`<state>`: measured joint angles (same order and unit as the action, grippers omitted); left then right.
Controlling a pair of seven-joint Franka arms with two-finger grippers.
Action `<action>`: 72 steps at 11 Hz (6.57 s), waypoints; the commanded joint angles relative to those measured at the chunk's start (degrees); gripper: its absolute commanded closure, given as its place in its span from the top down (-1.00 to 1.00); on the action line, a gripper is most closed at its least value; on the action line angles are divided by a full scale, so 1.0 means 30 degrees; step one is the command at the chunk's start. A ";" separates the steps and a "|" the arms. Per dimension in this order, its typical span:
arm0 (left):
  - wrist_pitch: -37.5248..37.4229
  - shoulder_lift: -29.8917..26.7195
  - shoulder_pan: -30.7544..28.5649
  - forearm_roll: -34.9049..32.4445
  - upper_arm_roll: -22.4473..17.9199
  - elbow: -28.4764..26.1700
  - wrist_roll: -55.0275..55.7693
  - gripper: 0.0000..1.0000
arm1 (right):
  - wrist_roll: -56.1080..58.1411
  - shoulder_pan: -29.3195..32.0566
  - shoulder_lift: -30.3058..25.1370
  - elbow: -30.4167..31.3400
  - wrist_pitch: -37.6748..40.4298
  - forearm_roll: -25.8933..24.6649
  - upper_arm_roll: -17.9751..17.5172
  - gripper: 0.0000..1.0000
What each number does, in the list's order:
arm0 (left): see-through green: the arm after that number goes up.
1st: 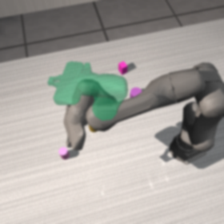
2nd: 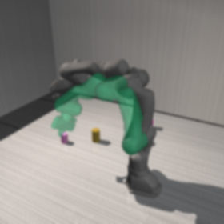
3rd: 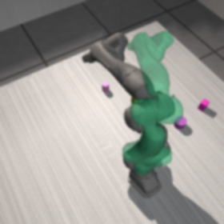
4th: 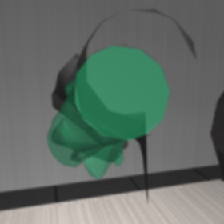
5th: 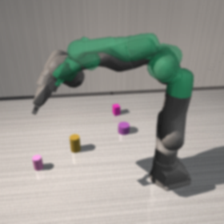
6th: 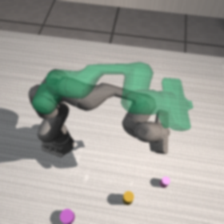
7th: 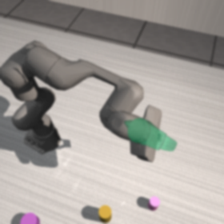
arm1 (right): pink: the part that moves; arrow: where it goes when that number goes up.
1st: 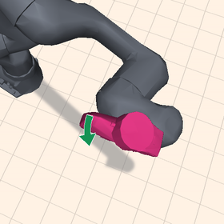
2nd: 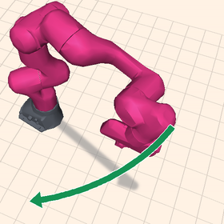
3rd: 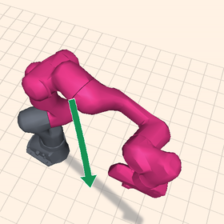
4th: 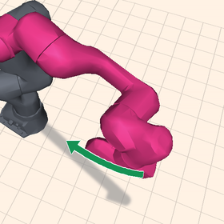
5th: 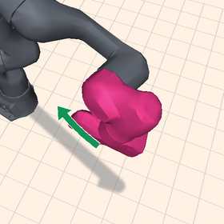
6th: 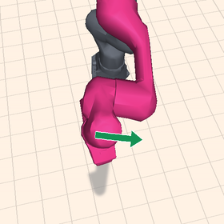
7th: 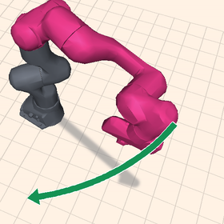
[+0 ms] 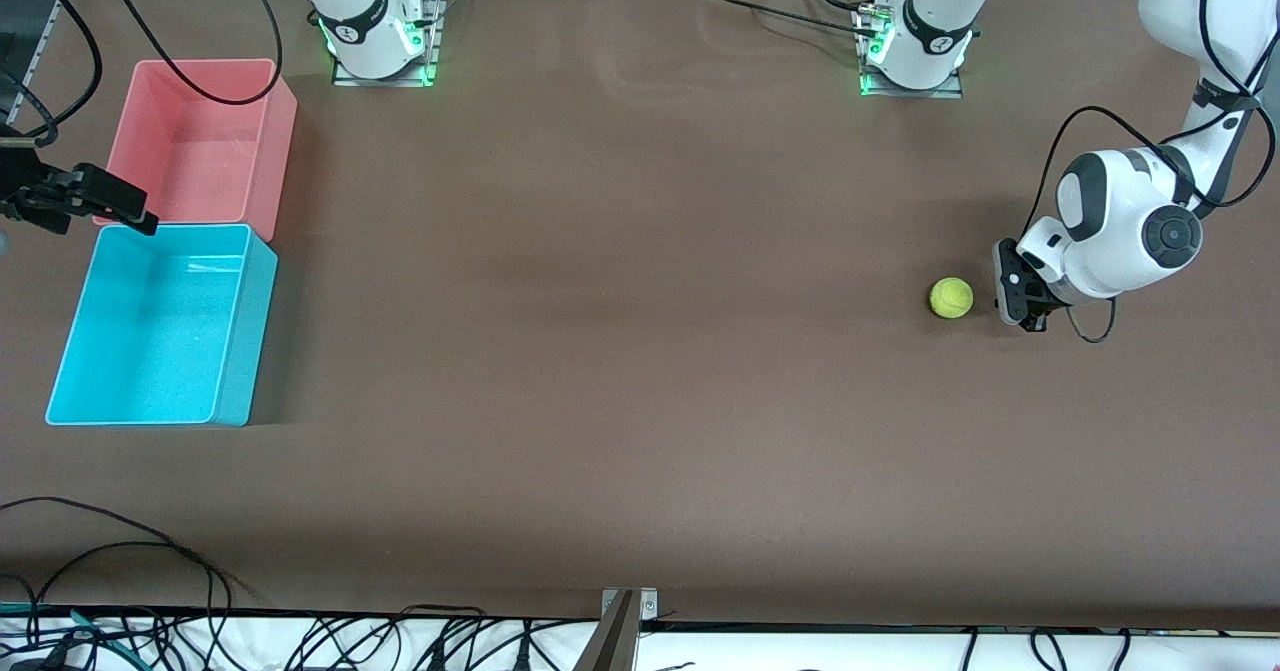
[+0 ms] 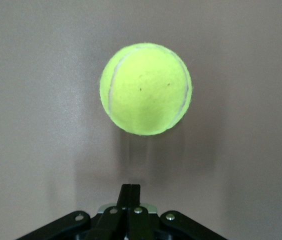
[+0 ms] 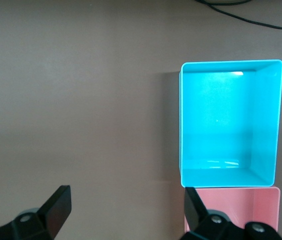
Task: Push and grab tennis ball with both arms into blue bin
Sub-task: 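Push the tennis ball with the left gripper toward the blue bin, then raise the left gripper away while the right gripper reaches the ball, then close the right gripper on the tennis ball and lift it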
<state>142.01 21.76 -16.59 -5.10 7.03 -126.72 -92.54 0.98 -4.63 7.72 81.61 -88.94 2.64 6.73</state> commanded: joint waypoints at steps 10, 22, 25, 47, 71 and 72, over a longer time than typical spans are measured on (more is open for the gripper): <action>0.1706 -0.0048 0.0140 0.1377 0.1726 -0.1560 0.2449 -1.00 | 0.0055 0.0020 0.0181 -0.0543 0.0351 0.0408 -0.0074 1.00; 0.0625 -0.0632 0.1401 0.0087 0.4572 -0.0183 1.2389 -1.00 | 0.0055 -0.0039 0.0182 -0.0514 0.0350 0.0437 -0.0074 1.00; 0.0069 -0.2618 0.1517 0.0087 0.3756 -0.0359 1.2389 -1.00 | 0.0056 -0.0271 0.0182 -0.0398 0.0380 0.0349 -0.0219 1.00; -1.9461 -0.9306 0.4213 -0.0792 -0.0175 1.0589 2.6473 1.00 | -0.8147 -0.7534 0.8616 0.2269 -0.4835 -0.0908 -0.0308 1.00; -1.9885 -0.7958 0.5385 0.1465 -0.0878 1.2795 3.1725 1.00 | -0.9201 -0.9941 1.1724 0.3060 -0.6183 -0.3314 -0.0250 0.09; -1.9885 -0.7958 0.5356 0.1464 -0.0878 1.2795 3.1696 1.00 | -0.9405 -0.9941 1.1696 0.3002 -0.6183 -0.3168 -0.0250 -0.32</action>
<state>83.97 -3.08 -0.62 -1.49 4.75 -90.42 2.16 -25.29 -33.76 43.01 90.62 -107.82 -6.30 5.53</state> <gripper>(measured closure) 0.000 0.163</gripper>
